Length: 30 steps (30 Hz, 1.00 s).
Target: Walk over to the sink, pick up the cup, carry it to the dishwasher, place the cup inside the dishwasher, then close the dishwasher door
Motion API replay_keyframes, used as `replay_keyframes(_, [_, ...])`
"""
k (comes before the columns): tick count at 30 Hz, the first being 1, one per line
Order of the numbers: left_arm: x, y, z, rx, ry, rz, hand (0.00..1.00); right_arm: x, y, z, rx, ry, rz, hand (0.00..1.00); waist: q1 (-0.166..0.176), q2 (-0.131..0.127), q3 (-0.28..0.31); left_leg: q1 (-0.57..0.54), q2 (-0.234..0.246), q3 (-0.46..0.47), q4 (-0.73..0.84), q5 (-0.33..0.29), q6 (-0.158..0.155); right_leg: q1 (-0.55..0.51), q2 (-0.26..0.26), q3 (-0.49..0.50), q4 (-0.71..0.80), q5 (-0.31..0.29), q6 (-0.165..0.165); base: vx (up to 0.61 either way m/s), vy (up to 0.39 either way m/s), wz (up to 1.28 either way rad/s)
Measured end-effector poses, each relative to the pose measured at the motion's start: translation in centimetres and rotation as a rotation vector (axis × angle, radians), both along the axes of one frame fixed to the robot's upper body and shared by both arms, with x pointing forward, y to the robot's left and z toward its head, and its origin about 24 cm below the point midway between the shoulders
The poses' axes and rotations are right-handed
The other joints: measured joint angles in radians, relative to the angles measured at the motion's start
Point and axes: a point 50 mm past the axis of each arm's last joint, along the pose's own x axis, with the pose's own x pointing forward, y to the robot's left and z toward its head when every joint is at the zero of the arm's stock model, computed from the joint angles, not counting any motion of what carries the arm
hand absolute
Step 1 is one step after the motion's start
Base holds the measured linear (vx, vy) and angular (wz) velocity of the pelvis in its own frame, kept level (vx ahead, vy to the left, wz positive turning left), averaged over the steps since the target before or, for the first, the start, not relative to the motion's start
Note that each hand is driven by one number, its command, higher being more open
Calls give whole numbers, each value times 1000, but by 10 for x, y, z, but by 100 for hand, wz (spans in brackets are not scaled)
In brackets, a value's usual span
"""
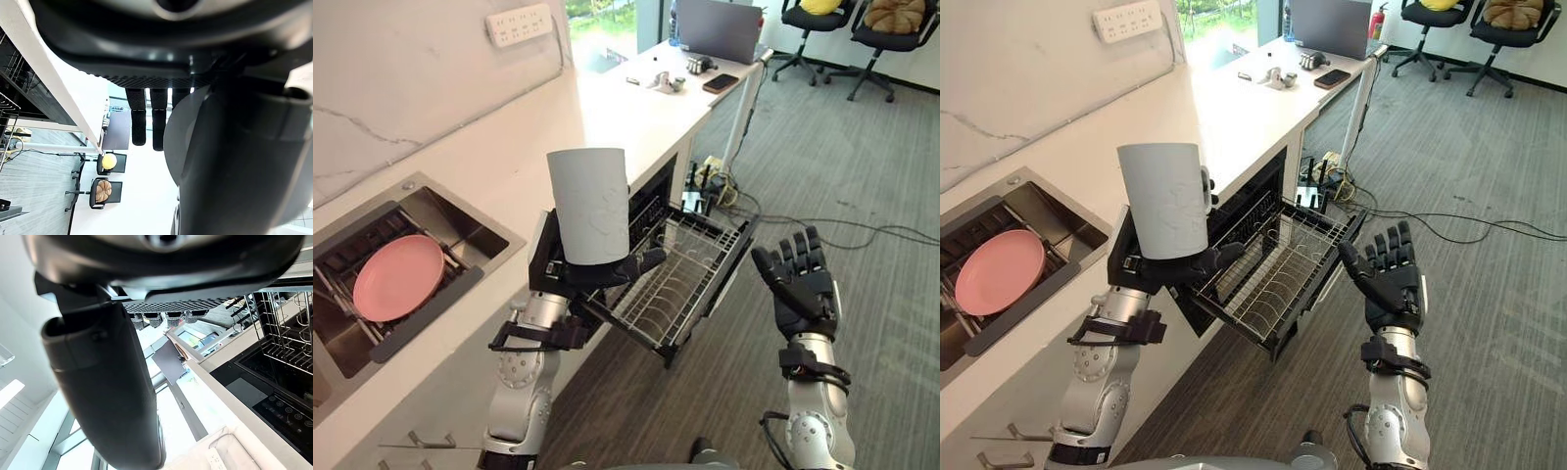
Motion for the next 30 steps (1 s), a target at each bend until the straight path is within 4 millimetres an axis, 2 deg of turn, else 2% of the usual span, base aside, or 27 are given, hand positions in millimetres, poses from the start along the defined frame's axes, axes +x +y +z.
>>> replay_keyframes(4, [-2,0,-3,-11,16,5,0,4,19,-3,10,6,121,100,5,9,-5,15,-1,-12,0,1,-3,31,1,-10,-14,-1,1,19,-1,10])
replay_keyframes(7, [-4,0,-7,-4,32,8,0,8,42,-4,12,1,280,100,24,13,-3,-91,52,-18,255,-54,6,38,3,-8,-4,-24,-5,-60,3,1])
replay_keyframes(8, [-4,0,-12,-5,54,13,0,8,52,-5,11,4,348,100,33,25,5,-151,93,-40,418,-57,12,56,14,-8,-1,-31,-10,-44,-7,-12])
replay_keyframes(9, [-6,1,-18,-6,82,19,0,9,58,-5,-1,-4,413,100,48,53,17,-178,123,-94,527,-56,13,86,35,2,0,-40,-14,-31,1,-23])
replay_keyframes(10, [-8,2,-22,-7,98,25,0,9,61,-5,-5,-7,445,100,54,63,18,-186,129,-122,562,-52,13,98,36,12,-1,-42,-17,12,53,-36])
replay_keyframes(11, [-13,4,-29,-6,128,32,0,9,67,-4,-3,-18,492,100,60,57,20,-186,118,-167,575,-61,16,108,28,26,-6,-45,-19,37,89,-38])
replay_keyframes(12, [-16,3,-32,-4,137,22,0,10,69,1,20,-50,523,100,64,56,18,-165,84,-193,459,-76,29,97,11,42,-1,-44,-18,42,97,-35])
replay_keyframes(13, [-16,1,-32,-3,133,16,0,11,69,3,34,-68,532,100,65,56,18,-158,72,-199,381,-76,32,86,3,50,2,-43,-16,27,113,-35])
replay_keyframes(14, [-17,-1,-31,6,120,14,0,15,70,8,69,-98,555,100,63,60,15,-136,60,-207,222,-45,27,64,-1,67,6,-37,-6,16,160,-38])
replay_keyframes(15, [-15,-5,-33,26,116,6,0,16,69,10,105,-115,580,100,62,74,0,-119,55,-206,130,40,-51,57,-1,83,-1,-26,10,24,180,-39])
replay_keyframes(16, [-14,-6,-36,46,126,4,0,16,70,9,137,-112,595,100,63,61,-6,-108,36,-193,105,49,-46,60,-8,88,-13,-19,19,74,158,-21])
replay_keyframes(17, [-11,-4,-41,99,140,14,0,15,72,9,203,-125,631,100,49,31,-25,-92,3,-186,42,75,-34,65,-34,88,-47,5,32,115,109,0])
replay_keyframes(19, [-6,-2,-42,164,135,19,0,15,73,14,294,-177,655,100,41,13,-32,-69,-34,-187,-27,110,-22,61,-63,81,-55,13,42,120,85,18])
replay_keyframes(21, [-5,3,-40,180,129,28,0,18,71,20,363,-227,661,100,45,16,-34,-62,-53,-187,-40,114,-18,61,-75,72,-53,20,54,60,48,11])
replay_keyframes(25, [-5,15,-30,201,82,79,0,29,63,36,361,-317,664,100,54,16,-35,-55,-53,-183,-75,126,-21,51,-69,68,-55,18,56,14,0,0])
replay_keyframes(30, [-7,11,-20,296,11,117,0,28,65,35,361,-328,699,100,47,14,-37,-33,-46,-172,-115,139,-26,47,-58,75,-57,17,54,-5,-22,-8])
